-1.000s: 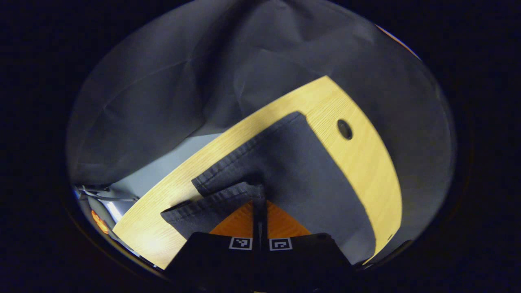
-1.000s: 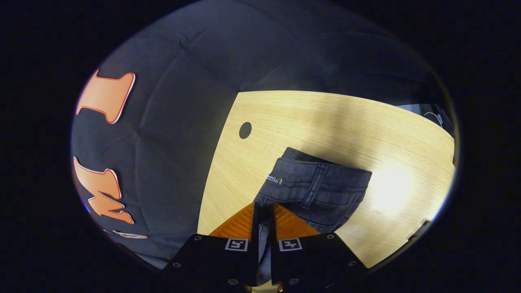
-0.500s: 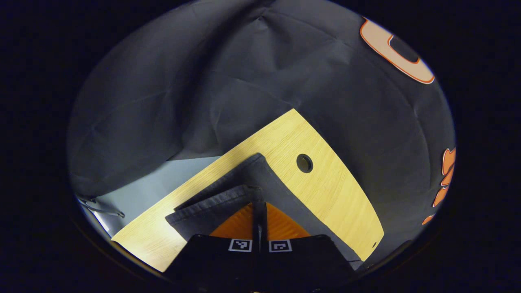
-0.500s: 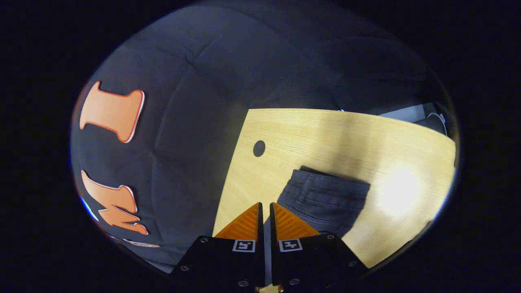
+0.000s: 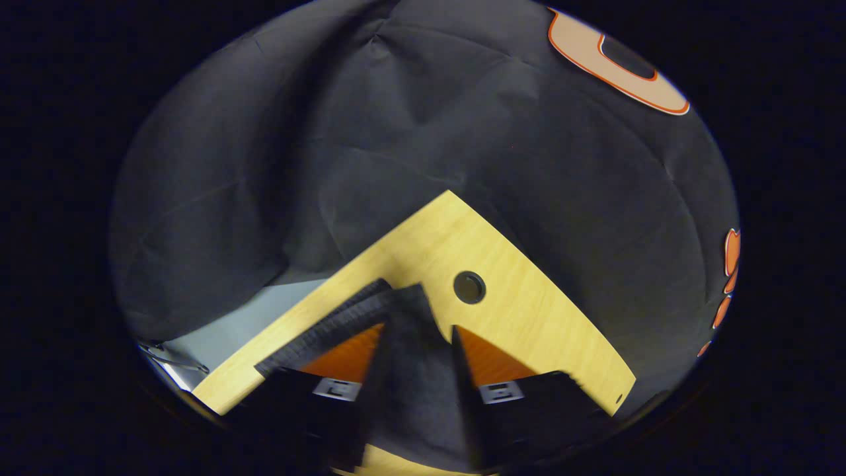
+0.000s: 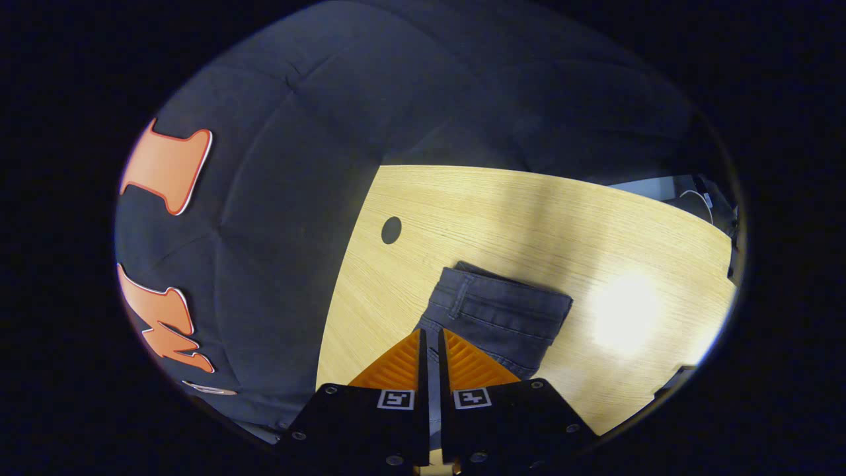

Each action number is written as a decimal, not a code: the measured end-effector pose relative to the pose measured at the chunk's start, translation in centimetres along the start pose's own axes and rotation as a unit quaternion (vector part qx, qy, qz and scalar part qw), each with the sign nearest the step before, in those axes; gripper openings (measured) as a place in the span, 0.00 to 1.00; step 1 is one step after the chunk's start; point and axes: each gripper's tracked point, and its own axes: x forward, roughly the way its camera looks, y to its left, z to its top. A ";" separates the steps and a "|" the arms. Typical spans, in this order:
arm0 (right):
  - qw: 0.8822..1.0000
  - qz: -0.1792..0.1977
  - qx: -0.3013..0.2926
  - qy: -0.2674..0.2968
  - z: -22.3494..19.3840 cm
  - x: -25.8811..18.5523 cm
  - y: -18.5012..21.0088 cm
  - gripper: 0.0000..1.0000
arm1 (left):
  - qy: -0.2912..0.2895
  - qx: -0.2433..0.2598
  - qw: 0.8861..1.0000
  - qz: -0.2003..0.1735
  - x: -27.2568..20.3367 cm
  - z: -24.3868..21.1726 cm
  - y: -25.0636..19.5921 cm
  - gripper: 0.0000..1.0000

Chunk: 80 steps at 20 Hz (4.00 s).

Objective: Grasp the waist and the cuffs of the jeans and fold them to make the two legs overlap; first hold the waist and fold one-third of the jeans toward the cuffs, then hold the cuffs and fold the remaining one-third in the same direction to finish folding.

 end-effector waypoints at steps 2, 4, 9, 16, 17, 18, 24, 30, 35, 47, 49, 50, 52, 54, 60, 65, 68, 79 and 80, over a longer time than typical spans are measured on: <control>1.000 -0.018 -0.016 0.003 -0.6 0.1 -1.4 0.21 | -0.010 0.030 0.999 0.000 -0.9 -0.4 0.0 0.88; 0.998 -0.038 -0.044 0.002 -1.4 0.3 -2.8 0.34 | -0.038 0.081 0.996 -0.005 -2.1 -0.7 -0.3 0.94; 0.992 -0.085 -0.091 0.008 -2.8 1.0 -5.9 0.89 | -0.143 0.176 0.974 -0.028 -6.9 -0.2 -3.3 0.99; 0.990 -0.098 -0.103 -0.002 -2.9 2.7 -7.4 0.96 | -0.282 0.240 0.926 -0.072 -17.2 0.0 -7.4 0.99; 0.989 -0.104 -0.106 0.000 -2.9 2.9 -7.8 0.96 | -0.299 0.246 0.919 -0.076 -18.5 -0.5 -7.6 0.99; 0.988 -0.107 -0.108 0.000 -2.9 3.3 -8.0 0.96 | -0.317 0.252 0.910 -0.085 -19.8 -0.9 -8.0 0.99; 0.987 -0.111 -0.117 -0.007 -3.1 4.7 -8.8 0.96 | -0.356 0.270 0.889 -0.097 -25.9 -5.3 -9.8 0.98; 0.991 -0.066 -0.106 -0.049 -4.0 5.5 -8.3 0.55 | -0.338 0.278 0.892 -0.114 -27.5 -10.0 -11.2 0.98; 0.993 -0.035 -0.096 -0.061 -3.8 4.5 -6.8 0.27 | -0.337 0.304 0.884 -0.113 -28.5 -12.5 -12.6 0.98; 0.949 0.032 -0.256 -0.181 -8.0 -6.0 4.3 0.27 | -0.377 0.303 0.865 -0.134 -32.4 -13.3 -10.9 0.98; 0.936 0.040 -0.290 -0.196 -9.6 -7.1 6.7 0.27 | -0.373 0.309 0.864 -0.137 -32.2 -13.0 -10.0 0.98; 0.930 0.045 -0.306 -0.197 -10.6 -7.5 7.7 0.27 | -0.371 0.309 0.865 -0.136 -32.0 -12.8 -9.6 0.97; 0.917 0.054 -0.340 -0.200 -12.5 -8.1 9.6 0.27 | -0.370 0.302 0.868 -0.134 -31.9 -12.2 -8.1 0.98; 0.902 0.062 -0.379 -0.200 -14.9 -7.9 11.8 0.27 | -0.370 0.293 0.872 -0.129 -31.8 -11.3 -6.4 0.97; 0.875 0.093 -0.442 -0.171 -22.6 -7.2 16.4 0.22 | -0.370 0.279 0.879 -0.112 -31.4 -9.3 -3.0 0.98; 0.850 0.104 -0.499 -0.134 -29.6 -4.6 18.4 0.26 | -0.363 0.263 0.889 -0.097 -30.1 -8.2 -0.2 0.98; 0.835 0.099 -0.531 -0.106 -33.5 -2.4 17.9 0.26 | -0.359 0.253 0.894 -0.088 -29.5 -7.5 1.3 0.98; 0.808 0.038 -0.588 -0.014 -42.5 2.9 13.4 0.48 | -0.249 0.218 0.941 -0.065 -23.1 -7.3 7.1 0.98; 0.817 0.061 -0.574 0.007 -43.7 2.6 13.8 0.50 | -0.230 0.212 0.948 -0.059 -22.0 -7.3 8.0 0.98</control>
